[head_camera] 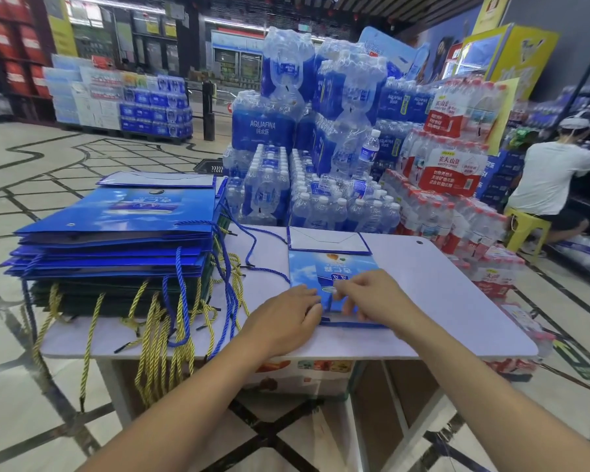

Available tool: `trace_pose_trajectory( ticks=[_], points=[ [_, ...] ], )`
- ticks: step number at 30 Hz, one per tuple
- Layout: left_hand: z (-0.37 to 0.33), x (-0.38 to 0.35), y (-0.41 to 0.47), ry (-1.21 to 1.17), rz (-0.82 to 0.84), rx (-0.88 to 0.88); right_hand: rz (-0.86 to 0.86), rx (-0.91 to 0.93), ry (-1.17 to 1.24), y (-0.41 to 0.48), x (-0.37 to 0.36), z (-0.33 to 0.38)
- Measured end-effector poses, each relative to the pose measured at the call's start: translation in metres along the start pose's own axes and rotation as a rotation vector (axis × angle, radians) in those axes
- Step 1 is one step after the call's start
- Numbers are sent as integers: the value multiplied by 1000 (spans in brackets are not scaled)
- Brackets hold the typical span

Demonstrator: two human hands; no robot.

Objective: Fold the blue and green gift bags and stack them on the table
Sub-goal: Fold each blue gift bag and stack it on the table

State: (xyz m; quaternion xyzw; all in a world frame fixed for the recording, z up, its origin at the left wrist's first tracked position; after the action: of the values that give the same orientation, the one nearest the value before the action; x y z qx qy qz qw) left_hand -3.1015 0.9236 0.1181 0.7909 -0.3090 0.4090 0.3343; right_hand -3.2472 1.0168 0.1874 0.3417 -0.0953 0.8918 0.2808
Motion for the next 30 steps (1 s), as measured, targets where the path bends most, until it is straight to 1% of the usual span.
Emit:
trace_pose_trajectory(
  ticks=[2, 3, 5, 6, 7, 9, 11, 12, 16, 18, 20, 22, 25, 30],
  points=[
    [2, 0, 0, -1, -9, 1, -97, 212, -168, 16, 8, 0],
    [3, 0, 1, 28, -40, -18, -87, 300, -291, 25, 9, -3],
    [2, 0, 3, 115, -77, -52, 51, 401, -585, 42, 5, -13],
    [3, -1, 4, 152, -49, -49, 136, 408, -684, 49, 2, -19],
    [4, -4, 5, 183, 0, -42, 196, 415, -724, 53, 0, -22],
    [4, -7, 5, 228, 101, -31, 218, 465, -748, 59, -2, -21],
    [2, -6, 5, 235, 143, -35, 176, 523, -752, 67, 1, -13],
    [2, -5, 5, 223, 149, -30, 168, 507, -683, 70, 3, -8],
    [3, -4, 4, 214, 155, -21, 180, 344, -263, 90, 9, 8],
    [4, -5, 5, 235, 158, -30, 122, 327, -164, 100, 9, 13],
    [5, -6, 6, 253, 164, -39, 34, 381, -204, 110, 6, 15],
    [6, -8, 7, 267, 170, -42, -20, 419, -323, 119, -2, 12],
    [7, -10, 8, 282, 171, -48, -72, 426, -523, 130, -21, 2],
    [6, -10, 8, 282, 178, -56, -173, 391, -626, 143, -44, -19]
  ],
)
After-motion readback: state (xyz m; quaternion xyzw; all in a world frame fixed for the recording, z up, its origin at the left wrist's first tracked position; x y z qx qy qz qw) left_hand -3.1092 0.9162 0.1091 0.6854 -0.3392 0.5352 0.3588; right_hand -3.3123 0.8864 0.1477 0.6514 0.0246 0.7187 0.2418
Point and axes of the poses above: each hand's wrist, its own y-axis towards the middle knuckle, its own x-axis out of the back of the hand, z = x × y, the point moved 3 cm from there along y, towards the middle knuckle, and after that the axes turned 7 degrees about -z, right-handed, at the moved point
